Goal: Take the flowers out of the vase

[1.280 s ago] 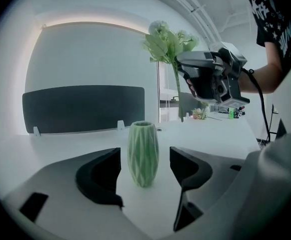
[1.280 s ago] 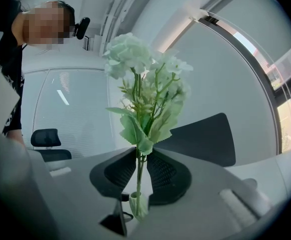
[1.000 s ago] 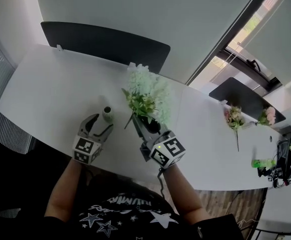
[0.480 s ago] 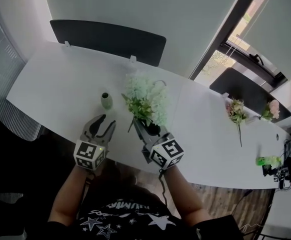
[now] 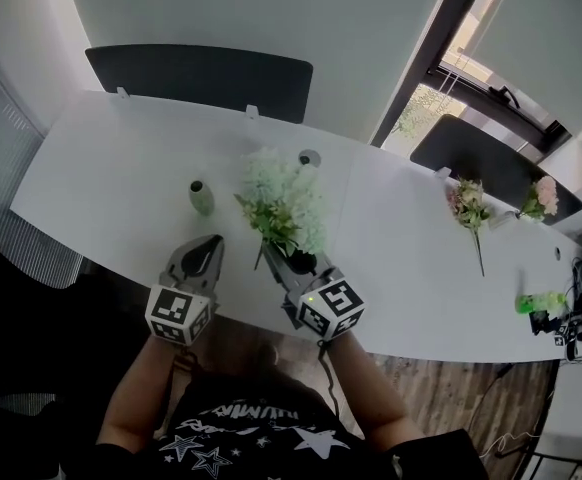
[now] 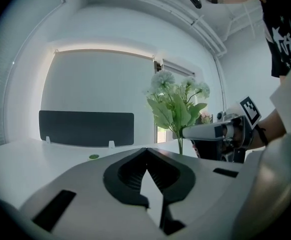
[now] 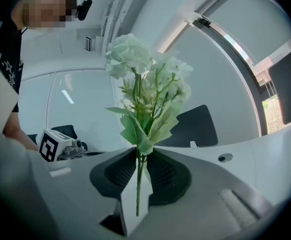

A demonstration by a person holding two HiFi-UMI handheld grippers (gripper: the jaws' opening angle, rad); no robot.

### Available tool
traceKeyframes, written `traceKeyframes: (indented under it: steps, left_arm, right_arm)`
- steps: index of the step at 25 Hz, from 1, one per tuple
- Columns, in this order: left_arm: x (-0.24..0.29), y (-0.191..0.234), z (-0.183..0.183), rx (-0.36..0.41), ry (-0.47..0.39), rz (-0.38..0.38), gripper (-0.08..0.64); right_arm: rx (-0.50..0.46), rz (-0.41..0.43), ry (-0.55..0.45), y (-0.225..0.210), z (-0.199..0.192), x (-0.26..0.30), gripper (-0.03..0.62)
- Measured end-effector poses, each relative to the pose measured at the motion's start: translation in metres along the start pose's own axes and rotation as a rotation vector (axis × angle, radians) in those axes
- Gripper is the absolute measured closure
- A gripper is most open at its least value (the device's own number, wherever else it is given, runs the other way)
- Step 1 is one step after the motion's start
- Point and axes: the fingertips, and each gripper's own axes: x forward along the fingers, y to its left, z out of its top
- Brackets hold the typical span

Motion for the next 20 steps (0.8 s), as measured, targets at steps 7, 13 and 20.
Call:
traceKeyframes:
  steps: [7,13,20]
  left_arm:
    - [-0.018,-0.011,-0.005,-0.011,-0.017,-0.04,0.552]
    - [-0.064,-0.016,-0.012,-0.007,-0.029,-0.052,0.551]
    - [-0.122,-0.022,-0.004,0.018,-0.055,-0.071,0.552]
  right_arm:
    - [-0.013,-0.037,0.009,0.014,-0.008,-0.012,0.526]
    - [-0.021,-0.059,-0.01,0.055,-0.012,-0.026,0.526]
    - [-0.035,-0.079,-0.036,0.109,-0.011,-0.042,0.528]
